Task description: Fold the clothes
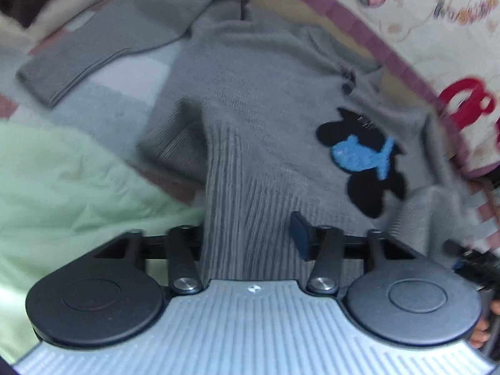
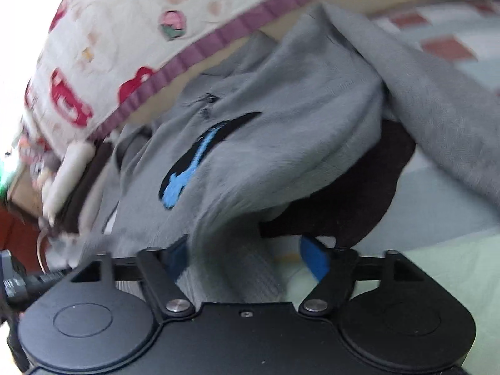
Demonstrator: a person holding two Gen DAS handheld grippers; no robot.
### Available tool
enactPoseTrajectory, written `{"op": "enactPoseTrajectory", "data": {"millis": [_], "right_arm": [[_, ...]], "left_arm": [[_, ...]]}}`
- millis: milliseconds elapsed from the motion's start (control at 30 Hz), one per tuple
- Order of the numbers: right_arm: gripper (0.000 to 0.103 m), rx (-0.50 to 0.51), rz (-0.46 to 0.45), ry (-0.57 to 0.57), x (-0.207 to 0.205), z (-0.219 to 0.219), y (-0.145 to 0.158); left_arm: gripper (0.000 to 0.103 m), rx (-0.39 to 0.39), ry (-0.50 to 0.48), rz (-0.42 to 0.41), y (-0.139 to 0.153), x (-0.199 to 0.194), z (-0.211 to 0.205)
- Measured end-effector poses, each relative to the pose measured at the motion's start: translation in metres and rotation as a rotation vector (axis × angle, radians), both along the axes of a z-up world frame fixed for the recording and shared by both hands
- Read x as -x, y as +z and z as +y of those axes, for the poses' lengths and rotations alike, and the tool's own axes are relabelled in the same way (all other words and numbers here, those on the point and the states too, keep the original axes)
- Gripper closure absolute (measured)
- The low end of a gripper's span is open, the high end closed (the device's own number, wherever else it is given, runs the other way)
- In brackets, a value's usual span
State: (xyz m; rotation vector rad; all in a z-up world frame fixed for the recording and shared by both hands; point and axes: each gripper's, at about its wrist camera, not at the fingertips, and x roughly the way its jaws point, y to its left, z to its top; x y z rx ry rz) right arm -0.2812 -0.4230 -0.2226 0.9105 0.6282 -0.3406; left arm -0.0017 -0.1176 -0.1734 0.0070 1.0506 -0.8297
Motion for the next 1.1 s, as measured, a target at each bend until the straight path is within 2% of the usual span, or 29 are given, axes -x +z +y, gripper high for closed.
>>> {"op": "enactPoseTrajectory", "data": {"millis": [33,67,100,133,167,233,333,533,733,833,900,967,1100], "right_arm": [[0.018,-0.011,0.004,-0.008,-0.001,-0.001,-0.003],[0.024,-0.028,0.0,-0.005,-0.006,-0.004,-0.007],[0.033,-0.022,-0.02,-0.011,-0.01,-0.004,-0.007],[0.077,0.0,-0.05,-0.033,-0.011,-0.003,-0.004],[0.092,0.023,-0.081,-0.054,-0.012,-0.002,0.0],[0.092,0.032,-0.148,-0.077,-0.009,0.003,0.016],[0.092,0.024,-0.248,-0.089,-0.001,0.015,0.046],[0.093,0.089,-0.268,-0.098,0.061,0.021,0.081],[0.093,0.149,-0.265,-0.121,0.123,0.024,0.105],[0.093,0.163,-0.177,-0.139,0.125,0.025,0.075],[0.093,0.131,-0.154,-0.141,0.121,0.024,0.059],[0.093,0.126,-0.174,-0.109,0.115,0.025,0.06],[0.093,0.16,-0.235,-0.068,0.117,0.026,0.082]], "left_arm": [[0.091,-0.019,-0.024,-0.051,0.004,0.004,-0.008],[0.096,-0.039,-0.041,-0.094,0.008,0.008,-0.014],[0.096,-0.072,-0.046,-0.126,0.012,0.012,-0.018],[0.096,-0.113,-0.045,-0.155,0.015,0.016,-0.021],[0.096,-0.159,-0.044,-0.179,0.019,0.019,-0.022],[0.096,-0.214,-0.039,-0.224,0.03,0.025,-0.019],[0.096,-0.206,-0.022,-0.256,0.05,0.033,-0.006],[0.097,-0.113,0.03,-0.282,0.095,0.054,0.023],[0.097,0.035,0.05,-0.282,0.144,0.076,0.049],[0.097,-0.028,0.06,-0.28,0.128,0.077,0.042],[0.097,-0.08,0.061,-0.282,0.114,0.079,0.037],[0.097,-0.111,0.045,-0.287,0.107,0.085,0.033],[0.097,-0.077,0.036,-0.309,0.123,0.093,0.04]]}}
